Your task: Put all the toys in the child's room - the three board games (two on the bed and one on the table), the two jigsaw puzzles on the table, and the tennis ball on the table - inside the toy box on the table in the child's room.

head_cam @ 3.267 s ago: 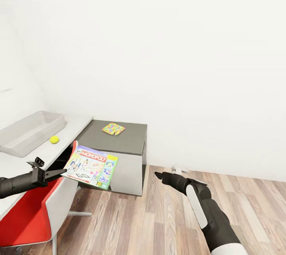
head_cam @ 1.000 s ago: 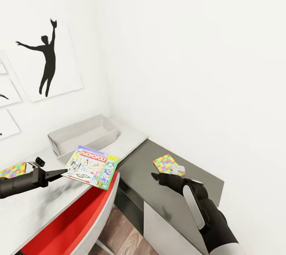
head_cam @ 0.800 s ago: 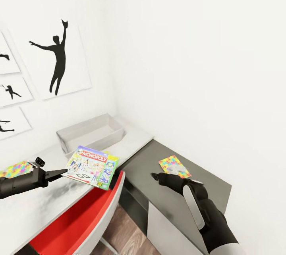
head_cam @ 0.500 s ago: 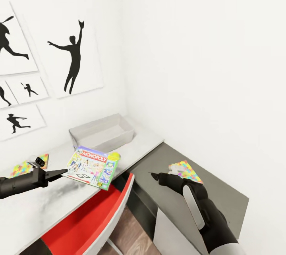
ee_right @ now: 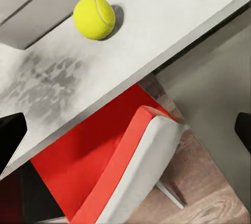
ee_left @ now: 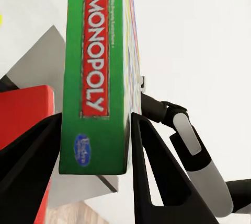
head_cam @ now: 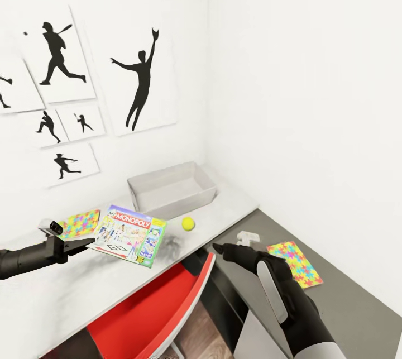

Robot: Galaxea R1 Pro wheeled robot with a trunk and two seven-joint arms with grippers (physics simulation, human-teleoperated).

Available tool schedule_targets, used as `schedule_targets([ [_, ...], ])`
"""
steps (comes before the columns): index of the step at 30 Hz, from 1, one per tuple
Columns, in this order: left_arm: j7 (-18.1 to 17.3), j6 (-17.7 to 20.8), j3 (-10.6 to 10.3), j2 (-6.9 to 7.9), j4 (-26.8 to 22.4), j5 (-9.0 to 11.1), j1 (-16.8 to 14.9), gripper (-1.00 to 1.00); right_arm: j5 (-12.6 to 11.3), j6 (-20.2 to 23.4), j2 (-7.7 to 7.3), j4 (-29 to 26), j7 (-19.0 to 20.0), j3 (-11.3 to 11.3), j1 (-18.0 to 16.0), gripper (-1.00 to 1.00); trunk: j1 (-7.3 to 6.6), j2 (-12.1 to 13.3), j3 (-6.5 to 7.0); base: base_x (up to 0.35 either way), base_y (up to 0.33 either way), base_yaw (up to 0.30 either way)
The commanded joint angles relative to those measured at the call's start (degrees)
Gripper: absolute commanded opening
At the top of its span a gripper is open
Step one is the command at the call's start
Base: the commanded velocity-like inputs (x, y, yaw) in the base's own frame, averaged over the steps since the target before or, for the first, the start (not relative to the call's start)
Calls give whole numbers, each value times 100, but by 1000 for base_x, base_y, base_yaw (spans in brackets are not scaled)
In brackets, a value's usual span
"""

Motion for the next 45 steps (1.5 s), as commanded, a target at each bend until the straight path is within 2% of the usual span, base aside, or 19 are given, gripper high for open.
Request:
schedule_targets([
  [1,-24,57,-1,2,-1,15,-6,-100,11,28,2,-6,19,-7,-4,100,4,-13,-12,3,2,290],
  [14,-24,57,0,2,-1,16,-6,-100,11,28,-6,-6,23,-12,-7,100,4,-13,-12,76,0,270],
  [40,-24,57,15,3,0,21,-6,-100,11,-204,-7,2,28,-16,-7,100,4,-13,-12,45,1,11],
  [45,-24,57,11,2,-1,21,-6,-100,11,-201,-7,3,27,-16,-7,100,4,-13,-12,96,88,148],
])
